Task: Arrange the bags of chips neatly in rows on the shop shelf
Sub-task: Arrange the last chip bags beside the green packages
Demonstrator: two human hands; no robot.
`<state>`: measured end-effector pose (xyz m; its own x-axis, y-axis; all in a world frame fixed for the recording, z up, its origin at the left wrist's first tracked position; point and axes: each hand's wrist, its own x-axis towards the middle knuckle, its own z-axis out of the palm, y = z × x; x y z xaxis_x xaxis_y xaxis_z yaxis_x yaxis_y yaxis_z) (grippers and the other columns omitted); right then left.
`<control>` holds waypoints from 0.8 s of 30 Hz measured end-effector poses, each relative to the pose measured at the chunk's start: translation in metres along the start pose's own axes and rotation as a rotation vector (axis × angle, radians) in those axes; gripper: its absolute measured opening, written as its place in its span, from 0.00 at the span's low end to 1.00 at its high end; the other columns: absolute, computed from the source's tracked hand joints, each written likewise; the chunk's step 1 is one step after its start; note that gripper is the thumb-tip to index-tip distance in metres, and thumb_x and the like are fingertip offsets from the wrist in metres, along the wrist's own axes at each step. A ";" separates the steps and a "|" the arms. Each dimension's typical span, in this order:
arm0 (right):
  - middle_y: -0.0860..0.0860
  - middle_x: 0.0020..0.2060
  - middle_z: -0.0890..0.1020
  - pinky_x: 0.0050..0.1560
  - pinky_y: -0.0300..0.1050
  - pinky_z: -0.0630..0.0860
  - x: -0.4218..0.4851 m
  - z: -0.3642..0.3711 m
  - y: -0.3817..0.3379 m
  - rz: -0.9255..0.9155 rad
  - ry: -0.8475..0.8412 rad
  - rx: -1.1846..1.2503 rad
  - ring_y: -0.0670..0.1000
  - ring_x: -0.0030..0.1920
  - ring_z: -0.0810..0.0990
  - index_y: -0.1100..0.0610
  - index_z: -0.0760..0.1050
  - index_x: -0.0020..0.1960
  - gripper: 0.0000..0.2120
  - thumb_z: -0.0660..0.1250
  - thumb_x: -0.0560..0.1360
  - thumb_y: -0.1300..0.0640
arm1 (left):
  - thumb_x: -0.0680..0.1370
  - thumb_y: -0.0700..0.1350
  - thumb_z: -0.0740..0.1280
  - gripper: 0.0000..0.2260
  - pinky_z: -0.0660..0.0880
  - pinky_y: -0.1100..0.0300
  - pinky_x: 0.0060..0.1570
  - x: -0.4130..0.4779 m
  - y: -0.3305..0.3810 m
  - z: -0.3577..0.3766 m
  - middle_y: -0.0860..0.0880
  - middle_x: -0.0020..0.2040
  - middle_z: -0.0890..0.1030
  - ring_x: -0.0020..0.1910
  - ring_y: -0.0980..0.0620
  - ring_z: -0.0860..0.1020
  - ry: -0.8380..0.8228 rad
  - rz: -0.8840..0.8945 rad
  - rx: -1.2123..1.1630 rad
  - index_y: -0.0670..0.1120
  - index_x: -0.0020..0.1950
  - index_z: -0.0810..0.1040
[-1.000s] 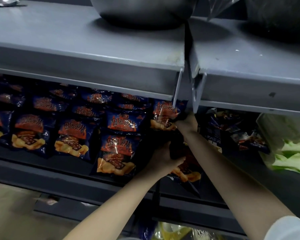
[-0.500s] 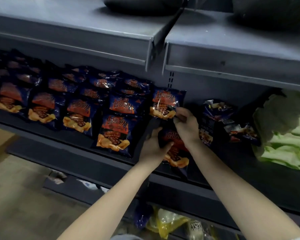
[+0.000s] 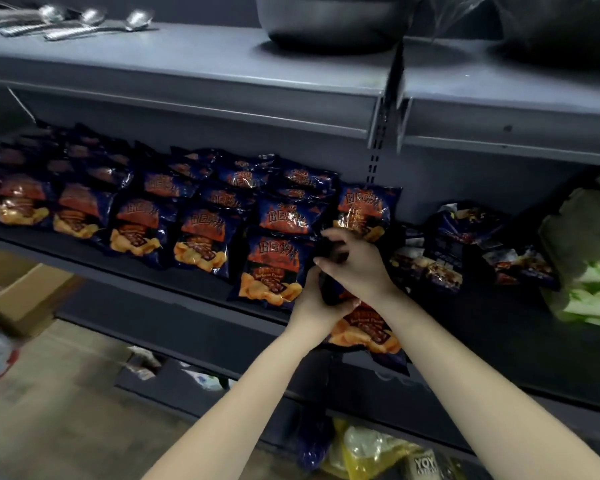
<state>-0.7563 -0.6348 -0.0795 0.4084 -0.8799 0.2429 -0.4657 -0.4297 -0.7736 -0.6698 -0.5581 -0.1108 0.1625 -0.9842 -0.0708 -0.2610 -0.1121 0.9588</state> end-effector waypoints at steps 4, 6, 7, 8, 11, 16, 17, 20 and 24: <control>0.49 0.75 0.54 0.72 0.51 0.60 0.015 0.017 -0.023 0.000 -0.077 -0.225 0.56 0.74 0.55 0.45 0.56 0.74 0.40 0.74 0.68 0.49 | 0.71 0.46 0.73 0.32 0.69 0.74 0.44 -0.012 0.004 -0.033 0.58 0.57 0.71 0.59 0.57 0.72 -0.058 -0.010 0.015 0.51 0.70 0.61; 0.47 0.76 0.45 0.72 0.62 0.55 0.021 0.032 -0.037 0.052 -0.195 -0.406 0.60 0.75 0.45 0.41 0.51 0.75 0.44 0.74 0.67 0.45 | 0.70 0.49 0.73 0.29 0.69 0.67 0.51 -0.017 -0.003 -0.056 0.54 0.58 0.74 0.59 0.55 0.73 -0.074 -0.052 0.008 0.50 0.68 0.66; 0.46 0.76 0.43 0.72 0.65 0.53 0.024 0.040 -0.042 0.080 -0.227 -0.486 0.61 0.75 0.43 0.41 0.49 0.75 0.46 0.73 0.67 0.44 | 0.70 0.51 0.74 0.27 0.69 0.65 0.53 -0.019 -0.008 -0.068 0.54 0.58 0.75 0.59 0.55 0.74 -0.096 -0.069 0.005 0.50 0.66 0.69; 0.46 0.76 0.42 0.71 0.68 0.51 0.026 0.048 -0.047 0.107 -0.245 -0.560 0.62 0.75 0.41 0.41 0.47 0.76 0.47 0.73 0.67 0.44 | 0.70 0.51 0.74 0.25 0.69 0.64 0.54 -0.020 -0.015 -0.079 0.55 0.57 0.76 0.58 0.55 0.74 -0.125 -0.077 0.011 0.52 0.64 0.70; 0.47 0.77 0.46 0.70 0.71 0.46 0.027 0.070 -0.051 0.204 -0.281 -0.689 0.62 0.75 0.38 0.42 0.40 0.76 0.50 0.72 0.68 0.44 | 0.69 0.51 0.74 0.22 0.69 0.69 0.50 -0.023 -0.033 -0.107 0.60 0.52 0.75 0.55 0.59 0.74 -0.205 -0.069 0.057 0.57 0.59 0.71; 0.49 0.75 0.55 0.71 0.68 0.50 0.018 0.091 -0.048 0.331 -0.177 -0.652 0.59 0.75 0.45 0.44 0.38 0.76 0.48 0.70 0.72 0.50 | 0.68 0.48 0.76 0.27 0.72 0.63 0.56 -0.025 -0.057 -0.132 0.53 0.58 0.77 0.55 0.58 0.75 -0.271 -0.102 -0.001 0.53 0.64 0.69; 0.50 0.75 0.55 0.72 0.66 0.52 0.018 0.093 -0.049 0.343 -0.172 -0.657 0.60 0.75 0.46 0.45 0.37 0.76 0.48 0.71 0.72 0.52 | 0.68 0.48 0.76 0.27 0.72 0.62 0.57 -0.025 -0.060 -0.136 0.53 0.57 0.77 0.55 0.57 0.76 -0.289 -0.112 -0.012 0.54 0.63 0.69; 0.53 0.73 0.58 0.73 0.58 0.56 0.022 0.097 -0.058 0.341 -0.141 -0.693 0.62 0.73 0.50 0.50 0.40 0.77 0.48 0.71 0.71 0.57 | 0.69 0.49 0.75 0.27 0.73 0.67 0.50 -0.027 -0.069 -0.146 0.55 0.55 0.77 0.52 0.61 0.76 -0.350 -0.114 -0.012 0.55 0.64 0.68; 0.55 0.69 0.62 0.73 0.53 0.54 0.025 0.112 -0.068 0.228 -0.012 -0.892 0.62 0.69 0.57 0.53 0.51 0.76 0.38 0.68 0.73 0.59 | 0.70 0.46 0.75 0.26 0.74 0.72 0.43 -0.028 -0.074 -0.155 0.59 0.50 0.76 0.48 0.65 0.76 -0.404 -0.118 -0.062 0.55 0.63 0.67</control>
<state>-0.6262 -0.6043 -0.0866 0.2385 -0.9624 0.1298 -0.9667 -0.2480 -0.0631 -0.5077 -0.5009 -0.1374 -0.2016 -0.9411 -0.2716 -0.2033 -0.2310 0.9515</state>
